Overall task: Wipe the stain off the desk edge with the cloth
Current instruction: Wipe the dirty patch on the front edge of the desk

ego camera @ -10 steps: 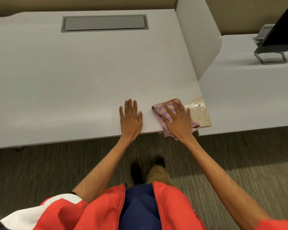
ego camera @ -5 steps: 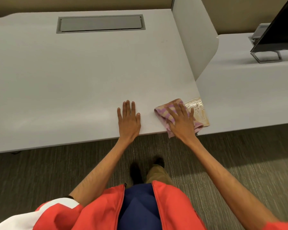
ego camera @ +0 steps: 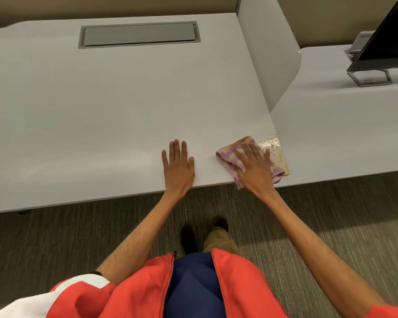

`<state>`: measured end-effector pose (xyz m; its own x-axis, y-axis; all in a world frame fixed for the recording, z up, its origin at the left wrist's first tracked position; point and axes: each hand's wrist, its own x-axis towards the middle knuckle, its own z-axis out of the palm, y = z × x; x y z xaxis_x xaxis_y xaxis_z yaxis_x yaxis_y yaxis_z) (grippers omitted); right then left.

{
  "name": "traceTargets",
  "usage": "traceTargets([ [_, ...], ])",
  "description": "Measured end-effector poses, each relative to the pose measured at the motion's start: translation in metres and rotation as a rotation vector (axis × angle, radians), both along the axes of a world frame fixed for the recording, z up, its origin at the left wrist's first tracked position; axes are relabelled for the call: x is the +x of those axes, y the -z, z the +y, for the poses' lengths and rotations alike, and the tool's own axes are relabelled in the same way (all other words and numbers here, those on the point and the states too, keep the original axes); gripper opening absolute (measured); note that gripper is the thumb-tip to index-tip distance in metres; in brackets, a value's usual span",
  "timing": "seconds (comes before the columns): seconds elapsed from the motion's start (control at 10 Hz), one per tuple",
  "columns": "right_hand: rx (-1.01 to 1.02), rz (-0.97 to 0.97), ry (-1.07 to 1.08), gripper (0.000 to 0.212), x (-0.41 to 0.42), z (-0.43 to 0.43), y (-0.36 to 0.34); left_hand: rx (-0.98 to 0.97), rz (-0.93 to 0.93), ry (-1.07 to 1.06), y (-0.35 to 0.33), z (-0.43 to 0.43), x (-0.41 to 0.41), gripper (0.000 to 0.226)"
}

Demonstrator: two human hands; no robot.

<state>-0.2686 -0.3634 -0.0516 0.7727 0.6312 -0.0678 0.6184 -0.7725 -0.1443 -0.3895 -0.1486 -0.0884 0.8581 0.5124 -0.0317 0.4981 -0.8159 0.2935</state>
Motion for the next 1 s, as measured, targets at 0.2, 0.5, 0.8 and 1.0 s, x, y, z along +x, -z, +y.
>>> traceTargets([
  [0.2,0.06,0.028,0.169,0.054,0.007,0.03,-0.003,-0.014,0.001,0.024,-0.003,-0.006,0.004,0.059],
  [0.5,0.032,0.014,-0.001,0.066,-0.011,-0.02,-0.001,-0.054,-0.023,0.088,-0.007,-0.025,0.014,0.058],
  [0.8,0.008,0.058,0.107,0.055,0.028,0.006,-0.001,-0.038,0.001,0.008,-0.007,-0.056,0.031,0.062],
  [1.0,0.003,0.105,-0.18,0.07,0.026,-0.041,-0.009,-0.031,0.022,0.077,-0.007,-0.068,0.045,0.062],
])
